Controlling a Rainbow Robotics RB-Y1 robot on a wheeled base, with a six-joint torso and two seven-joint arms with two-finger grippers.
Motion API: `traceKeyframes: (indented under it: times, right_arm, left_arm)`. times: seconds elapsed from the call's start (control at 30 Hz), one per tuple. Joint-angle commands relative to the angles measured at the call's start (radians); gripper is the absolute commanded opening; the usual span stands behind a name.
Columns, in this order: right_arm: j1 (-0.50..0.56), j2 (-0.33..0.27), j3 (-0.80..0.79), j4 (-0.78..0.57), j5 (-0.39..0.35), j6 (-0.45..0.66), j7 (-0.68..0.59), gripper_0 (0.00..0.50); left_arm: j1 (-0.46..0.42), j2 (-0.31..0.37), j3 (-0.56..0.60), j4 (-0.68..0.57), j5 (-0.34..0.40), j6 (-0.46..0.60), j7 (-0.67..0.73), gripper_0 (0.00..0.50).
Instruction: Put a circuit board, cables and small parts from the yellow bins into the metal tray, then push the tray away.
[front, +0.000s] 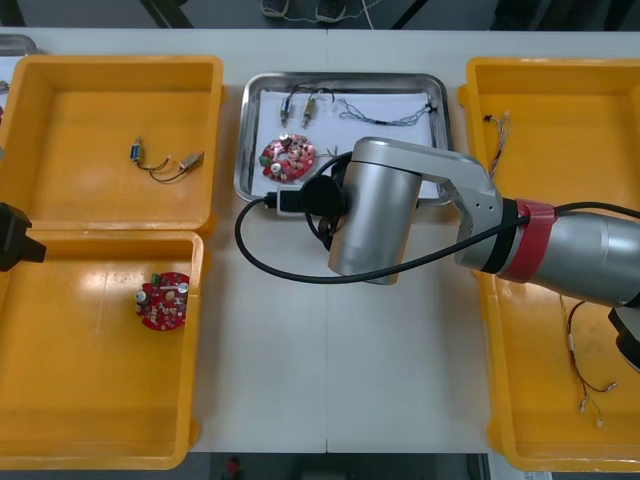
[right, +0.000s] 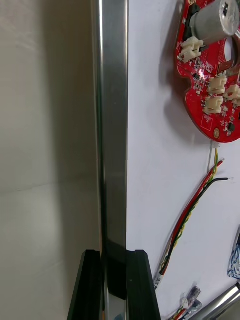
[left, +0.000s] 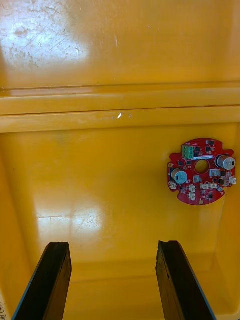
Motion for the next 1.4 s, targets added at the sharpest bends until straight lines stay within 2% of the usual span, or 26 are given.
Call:
traceKeyframes:
  times: [0.03,0.53,0.93,1.4]
  right_arm:
    - [-0.063,0.009,0.009,0.029,0.036,-0.047,0.047,0.0]
    - [-0.087,0.031,-0.056,0.115,0.073,-0.098,0.095,0.0]
    - [-0.13,0.092,-0.094,0.263,0.076,-0.182,0.107,0.0]
    - [-0.149,0.104,-0.108,0.345,0.085,-0.257,0.11,0.0]
  left_arm:
    - [0.013,-0.008,0.024,-0.029,-0.009,0.006,0.018,0.5]
    - [0.013,-0.008,0.024,-0.029,-0.009,0.006,0.018,0.5]
    - [0.013,-0.008,0.024,-0.029,-0.009,0.006,0.018,0.5]
    - [0.013,-0.008,0.024,-0.029,-0.009,0.006,0.018,0.5]
